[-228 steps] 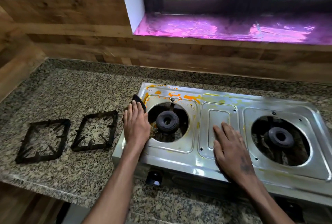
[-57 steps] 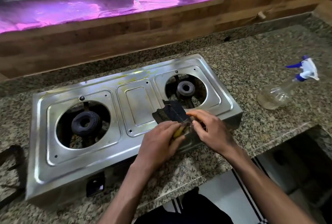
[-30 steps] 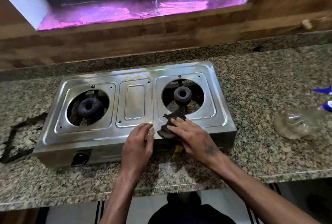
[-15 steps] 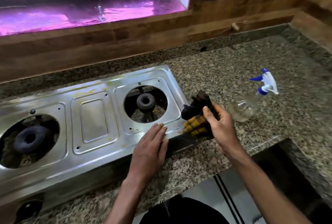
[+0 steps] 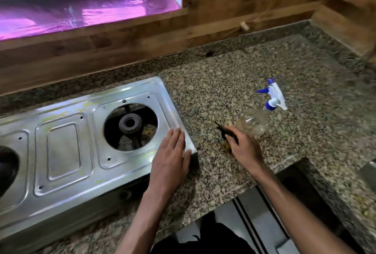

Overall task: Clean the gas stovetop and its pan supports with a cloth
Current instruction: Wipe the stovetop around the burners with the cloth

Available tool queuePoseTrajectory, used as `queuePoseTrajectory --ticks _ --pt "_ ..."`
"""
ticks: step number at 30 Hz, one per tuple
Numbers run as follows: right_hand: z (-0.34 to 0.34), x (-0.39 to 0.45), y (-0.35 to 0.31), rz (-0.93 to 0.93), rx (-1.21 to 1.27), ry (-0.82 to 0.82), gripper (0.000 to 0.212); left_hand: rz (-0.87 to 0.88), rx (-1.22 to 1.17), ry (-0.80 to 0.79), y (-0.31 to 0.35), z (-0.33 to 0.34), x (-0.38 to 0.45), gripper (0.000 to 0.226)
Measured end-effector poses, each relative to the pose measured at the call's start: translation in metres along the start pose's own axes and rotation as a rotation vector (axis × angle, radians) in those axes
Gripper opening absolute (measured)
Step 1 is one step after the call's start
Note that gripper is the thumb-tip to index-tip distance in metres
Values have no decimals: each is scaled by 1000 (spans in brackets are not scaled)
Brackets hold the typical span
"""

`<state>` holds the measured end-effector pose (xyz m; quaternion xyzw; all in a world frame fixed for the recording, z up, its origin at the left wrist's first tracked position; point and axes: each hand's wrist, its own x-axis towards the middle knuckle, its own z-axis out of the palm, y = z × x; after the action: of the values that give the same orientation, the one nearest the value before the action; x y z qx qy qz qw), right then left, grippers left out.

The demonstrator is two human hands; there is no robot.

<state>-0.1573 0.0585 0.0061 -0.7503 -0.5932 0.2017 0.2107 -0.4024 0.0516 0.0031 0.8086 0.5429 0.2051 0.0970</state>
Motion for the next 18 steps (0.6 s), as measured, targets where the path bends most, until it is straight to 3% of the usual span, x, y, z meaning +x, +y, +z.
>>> queuePoseTrajectory --ticks 8,11,13,18 --pt "17 36 29 -148 -23 -210 51 -105 -44 85 40 10 10 51" --pt "29 43 48 -130 -110 -454 70 -82 -101 74 78 21 20 46" --pt "31 39 56 -111 -29 -501 74 -134 -132 -13 100 35 27 45" --pt "18 14 81 112 197 -252 69 -454 -140 -421 122 89 46 53"
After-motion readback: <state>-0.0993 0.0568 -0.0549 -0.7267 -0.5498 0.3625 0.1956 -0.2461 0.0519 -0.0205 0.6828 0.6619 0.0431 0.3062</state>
